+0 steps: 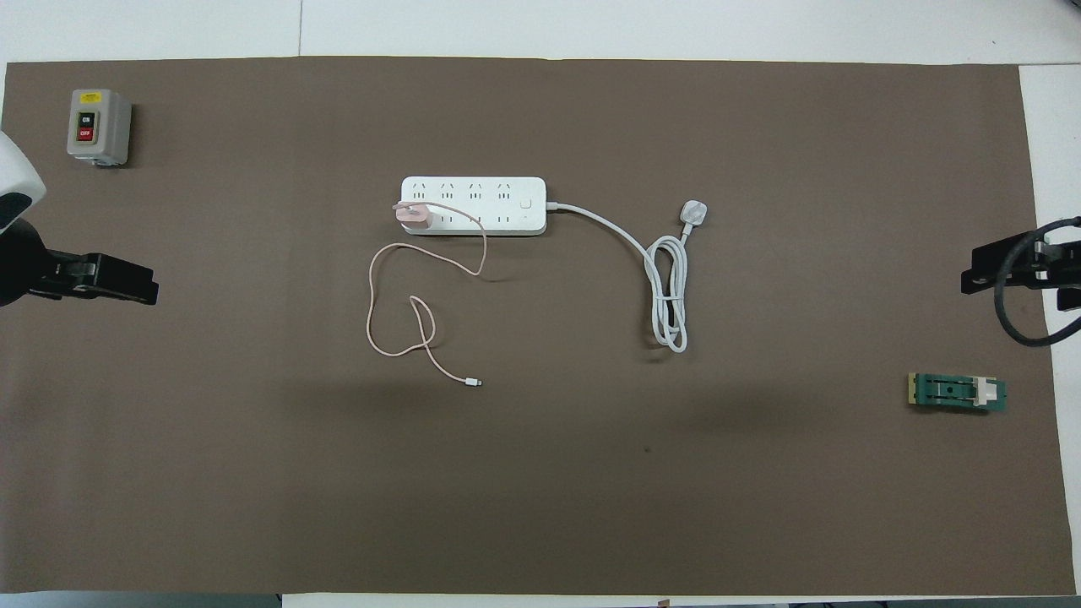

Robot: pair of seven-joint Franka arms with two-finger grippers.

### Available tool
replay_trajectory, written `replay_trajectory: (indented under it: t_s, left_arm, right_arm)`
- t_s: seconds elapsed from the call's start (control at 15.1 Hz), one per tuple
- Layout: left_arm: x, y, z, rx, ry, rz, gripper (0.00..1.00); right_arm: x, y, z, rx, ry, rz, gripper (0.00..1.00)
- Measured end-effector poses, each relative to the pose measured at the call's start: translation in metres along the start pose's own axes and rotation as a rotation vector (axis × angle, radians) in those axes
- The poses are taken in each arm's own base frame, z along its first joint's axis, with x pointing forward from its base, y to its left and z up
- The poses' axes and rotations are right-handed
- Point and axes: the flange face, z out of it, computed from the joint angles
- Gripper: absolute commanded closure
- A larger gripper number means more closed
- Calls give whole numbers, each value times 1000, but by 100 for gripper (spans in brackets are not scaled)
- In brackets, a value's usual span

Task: Unplug charger and place it aside
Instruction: 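Move the left gripper toward the pink charger while the right gripper advances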

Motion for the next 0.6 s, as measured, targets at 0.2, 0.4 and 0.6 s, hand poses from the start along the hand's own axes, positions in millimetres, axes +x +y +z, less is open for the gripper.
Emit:
replay_trajectory:
  t_s: [0.2, 0.4, 0.6]
  left_arm:
    - [0, 2, 0, 0, 0, 4, 0]
    - [0, 5, 0, 0, 0, 6, 0]
    - [2, 5, -1, -1, 5, -60, 0]
  right_arm:
    - [0, 0, -1, 0, 3, 0, 0]
    - [0, 0, -2, 0, 4, -1, 0]
    - [0, 0, -2, 0, 3, -1, 0]
